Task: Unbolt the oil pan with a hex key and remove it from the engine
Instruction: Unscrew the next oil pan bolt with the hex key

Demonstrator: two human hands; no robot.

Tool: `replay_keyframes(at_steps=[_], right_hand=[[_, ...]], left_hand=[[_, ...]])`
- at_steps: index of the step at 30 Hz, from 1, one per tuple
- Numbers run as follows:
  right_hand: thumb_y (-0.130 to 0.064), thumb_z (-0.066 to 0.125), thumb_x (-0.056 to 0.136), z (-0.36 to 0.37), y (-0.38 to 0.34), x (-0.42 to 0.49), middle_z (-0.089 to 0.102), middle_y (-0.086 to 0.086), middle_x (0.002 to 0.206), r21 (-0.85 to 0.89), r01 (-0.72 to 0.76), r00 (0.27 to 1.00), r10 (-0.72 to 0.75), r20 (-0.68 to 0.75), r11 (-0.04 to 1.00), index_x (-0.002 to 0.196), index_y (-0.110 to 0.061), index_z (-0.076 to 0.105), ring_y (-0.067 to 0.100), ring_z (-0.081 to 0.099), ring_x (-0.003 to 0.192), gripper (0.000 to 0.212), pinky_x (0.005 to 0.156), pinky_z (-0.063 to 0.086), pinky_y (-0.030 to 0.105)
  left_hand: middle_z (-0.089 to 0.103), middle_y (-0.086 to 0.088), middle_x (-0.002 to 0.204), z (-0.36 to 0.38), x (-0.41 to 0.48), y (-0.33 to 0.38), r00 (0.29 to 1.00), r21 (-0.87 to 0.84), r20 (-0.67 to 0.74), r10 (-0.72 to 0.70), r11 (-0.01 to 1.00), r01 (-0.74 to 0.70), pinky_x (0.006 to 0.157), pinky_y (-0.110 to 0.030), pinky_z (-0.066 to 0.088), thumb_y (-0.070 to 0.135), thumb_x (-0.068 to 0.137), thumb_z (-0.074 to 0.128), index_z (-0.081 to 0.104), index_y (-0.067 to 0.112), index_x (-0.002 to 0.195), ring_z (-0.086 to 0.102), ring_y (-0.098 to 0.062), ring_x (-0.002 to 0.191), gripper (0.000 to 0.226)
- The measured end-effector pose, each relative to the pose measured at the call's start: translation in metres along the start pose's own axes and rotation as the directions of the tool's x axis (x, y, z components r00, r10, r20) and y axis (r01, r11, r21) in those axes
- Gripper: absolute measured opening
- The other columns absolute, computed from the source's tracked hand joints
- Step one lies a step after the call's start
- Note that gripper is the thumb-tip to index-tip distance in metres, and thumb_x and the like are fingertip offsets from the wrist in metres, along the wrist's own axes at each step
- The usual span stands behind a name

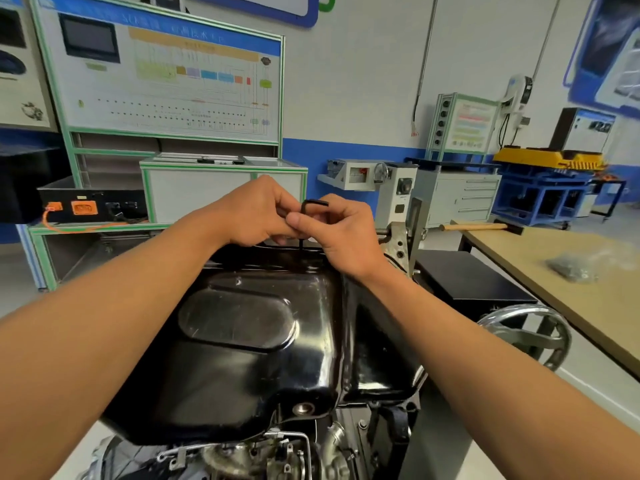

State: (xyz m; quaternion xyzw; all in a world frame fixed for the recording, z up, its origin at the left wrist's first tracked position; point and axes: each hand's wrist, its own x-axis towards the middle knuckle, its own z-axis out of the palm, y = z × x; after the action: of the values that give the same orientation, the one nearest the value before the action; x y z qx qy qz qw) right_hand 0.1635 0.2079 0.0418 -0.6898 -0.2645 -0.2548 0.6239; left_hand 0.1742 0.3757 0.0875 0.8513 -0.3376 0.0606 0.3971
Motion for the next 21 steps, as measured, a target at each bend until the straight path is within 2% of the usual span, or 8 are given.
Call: replay_keyframes(at_steps=[2, 5, 7, 9, 11, 14, 18, 21], right_hand=[[-0.003, 0.086, 0.074, 0.001, 0.001, -0.003, 0.063, 0.006, 0.07, 0.025, -0.007, 0.998, 0.009, -0.068, 1.0, 0.078, -0.005, 0.073, 0.029, 0.055, 0.065, 0.013, 0.069, 0.054, 0.041], [-0.008, 0.086, 0.075, 0.0, 0.001, -0.003, 0.069, 0.012, 0.077, -0.032, 0.035, 0.996, -0.038, -0.075, 0.999, 0.077, -0.008, 0.074, 0.05, 0.061, 0.073, 0.012, 0.071, 0.055, 0.054], [-0.009, 0.085, 0.077, 0.0, 0.0, -0.002, 0.07, 0.015, 0.08, -0.065, 0.05, 0.997, -0.054, -0.061, 0.997, 0.078, -0.01, 0.075, 0.049, 0.063, 0.076, 0.01, 0.071, 0.055, 0.053], [-0.007, 0.083, 0.079, 0.001, -0.001, -0.003, 0.068, 0.011, 0.078, -0.102, 0.076, 0.996, -0.08, -0.037, 0.992, 0.081, -0.011, 0.076, 0.037, 0.063, 0.072, 0.008, 0.071, 0.054, 0.046], [-0.005, 0.079, 0.083, -0.001, -0.001, -0.002, 0.065, 0.004, 0.076, -0.17, 0.152, 0.988, -0.152, 0.014, 0.974, 0.085, -0.01, 0.075, 0.018, 0.059, 0.07, 0.007, 0.069, 0.051, 0.034], [-0.006, 0.076, 0.086, -0.005, -0.003, 0.001, 0.064, 0.001, 0.079, -0.281, 0.29, 0.957, -0.267, 0.116, 0.915, 0.089, -0.005, 0.076, 0.009, 0.057, 0.072, 0.003, 0.07, 0.047, 0.022], [-0.005, 0.073, 0.089, -0.011, -0.005, 0.005, 0.066, 0.01, 0.081, -0.348, 0.385, 0.921, -0.334, 0.198, 0.855, 0.096, 0.0, 0.077, 0.019, 0.061, 0.072, 0.009, 0.067, 0.05, 0.033], [-0.004, 0.071, 0.091, -0.017, -0.004, 0.007, 0.066, 0.013, 0.082, -0.362, 0.422, 0.904, -0.353, 0.243, 0.831, 0.095, 0.001, 0.076, 0.023, 0.061, 0.074, 0.009, 0.068, 0.05, 0.038]], left_hand=[[0.069, 0.005, 0.058, 0.002, -0.002, 0.003, 1.0, 0.011, -0.015, 0.007, 1.0, -0.007, 0.055, -0.01, 0.049, 0.002, 0.08, 0.078, 0.078, 0.012, 0.077, 0.064, -0.001, 0.054, 0.011], [0.068, 0.005, 0.055, 0.003, -0.003, 0.005, 0.998, 0.049, -0.058, 0.001, 0.999, 0.002, 0.053, -0.011, 0.047, 0.005, 0.077, 0.082, 0.072, 0.027, 0.061, 0.062, -0.002, 0.052, 0.028], [0.064, 0.008, 0.051, 0.004, -0.002, 0.003, 0.995, 0.103, -0.103, -0.001, 0.995, 0.012, 0.05, -0.012, 0.043, 0.011, 0.074, 0.085, 0.069, 0.026, 0.057, 0.056, -0.002, 0.048, 0.028], [0.058, 0.009, 0.047, 0.004, -0.001, 0.001, 0.989, 0.149, -0.145, 0.007, 0.989, 0.014, 0.048, -0.014, 0.038, 0.015, 0.07, 0.087, 0.068, 0.02, 0.056, 0.048, -0.003, 0.046, 0.024], [0.055, 0.006, 0.049, 0.005, 0.0, -0.001, 0.988, 0.125, -0.154, 0.019, 0.992, 0.0, 0.049, -0.017, 0.037, 0.012, 0.07, 0.087, 0.067, 0.009, 0.06, 0.044, -0.007, 0.049, 0.022], [0.052, -0.005, 0.057, 0.004, -0.003, -0.001, 0.991, 0.09, -0.125, 0.055, 0.995, -0.044, 0.053, -0.018, 0.036, 0.007, 0.072, 0.084, 0.064, -0.004, 0.069, 0.042, -0.009, 0.054, 0.024], [0.062, 0.012, 0.058, -0.002, -0.008, 0.002, 0.999, 0.083, -0.037, 0.032, 0.996, -0.029, 0.059, -0.008, 0.041, 0.005, 0.078, 0.081, 0.071, 0.012, 0.075, 0.052, 0.002, 0.056, 0.012], [0.076, 0.009, 0.089, -0.003, -0.013, 0.006, 0.999, 0.016, -0.018, 0.044, 0.999, -0.044, 0.08, -0.014, 0.051, -0.002, 0.082, 0.075, 0.071, 0.019, 0.108, 0.07, -0.001, 0.086, 0.033]])
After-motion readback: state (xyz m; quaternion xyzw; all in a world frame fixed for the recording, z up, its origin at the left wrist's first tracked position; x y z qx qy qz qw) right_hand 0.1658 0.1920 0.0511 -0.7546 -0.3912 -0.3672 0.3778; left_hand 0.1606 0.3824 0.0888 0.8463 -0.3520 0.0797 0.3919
